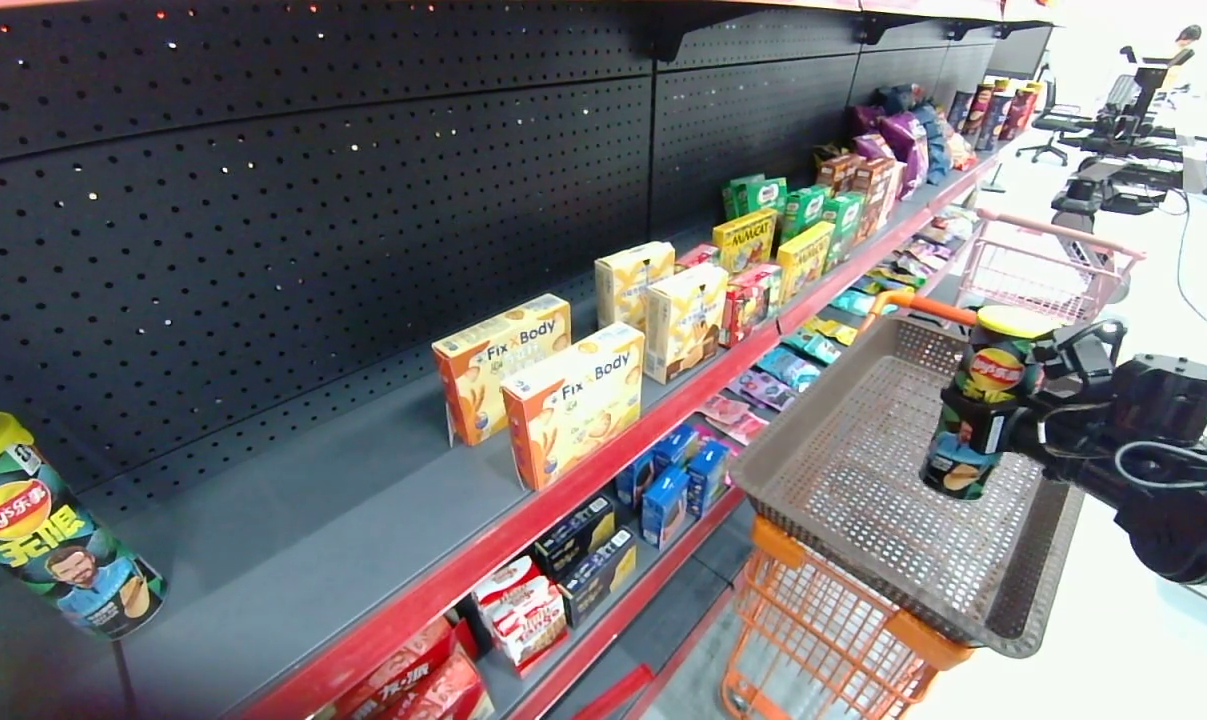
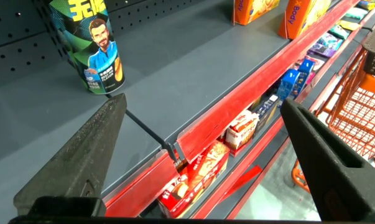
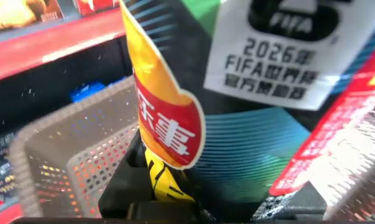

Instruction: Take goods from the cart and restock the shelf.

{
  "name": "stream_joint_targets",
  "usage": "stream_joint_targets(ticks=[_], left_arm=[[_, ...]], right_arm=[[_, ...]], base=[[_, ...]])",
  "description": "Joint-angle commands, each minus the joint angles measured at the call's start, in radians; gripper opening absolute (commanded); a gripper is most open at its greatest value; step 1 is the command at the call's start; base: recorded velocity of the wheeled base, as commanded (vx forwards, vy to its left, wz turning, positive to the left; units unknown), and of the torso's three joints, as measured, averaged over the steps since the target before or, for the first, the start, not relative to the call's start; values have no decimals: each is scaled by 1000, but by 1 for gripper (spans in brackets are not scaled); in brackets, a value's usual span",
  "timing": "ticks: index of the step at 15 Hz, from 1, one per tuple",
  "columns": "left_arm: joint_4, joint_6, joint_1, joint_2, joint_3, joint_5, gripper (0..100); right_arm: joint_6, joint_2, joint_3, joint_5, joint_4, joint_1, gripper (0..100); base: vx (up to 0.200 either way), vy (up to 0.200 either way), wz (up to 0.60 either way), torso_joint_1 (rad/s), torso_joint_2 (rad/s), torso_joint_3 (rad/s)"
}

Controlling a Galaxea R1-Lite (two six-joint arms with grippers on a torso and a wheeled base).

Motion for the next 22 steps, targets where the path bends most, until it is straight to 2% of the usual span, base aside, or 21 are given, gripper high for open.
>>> stream_joint_targets(ticks=[1,2,8,9,10,11,12,16,19,22], left_arm=[[0,0,0,0,0,0,100],[0,0,0,0,0,0,100],[0,0,0,0,0,0,100],[0,0,0,0,0,0,100],[0,0,0,0,0,0,100],[0,0,0,0,0,0,100],[0,0,0,0,0,0,100],[0,0,0,0,0,0,100],[0,0,0,0,0,0,100],[0,0,0,0,0,0,100]], right_arm=[[22,-180,139,-51,1,-2,0],[27,-220,175,-70,2,-1,0],[1,-674,597,-218,-1,5,0],[1,-674,597,-218,-1,5,0],[-46,-734,669,-416,10,8,0],[-55,-757,678,-525,19,10,0],[-61,-766,686,-564,25,8,0],[-84,-791,692,-577,32,14,0],[-110,-794,698,-584,39,53,0],[-110,-801,705,-586,39,74,0]], base=[[0,0,0,0,0,0],[0,0,0,0,0,0],[0,0,0,0,0,0],[0,0,0,0,0,0],[0,0,0,0,0,0],[0,0,0,0,0,0],[0,0,0,0,0,0],[0,0,450,4,2,3],[0,0,600,1,1,-1],[0,0,0,0,0,0]])
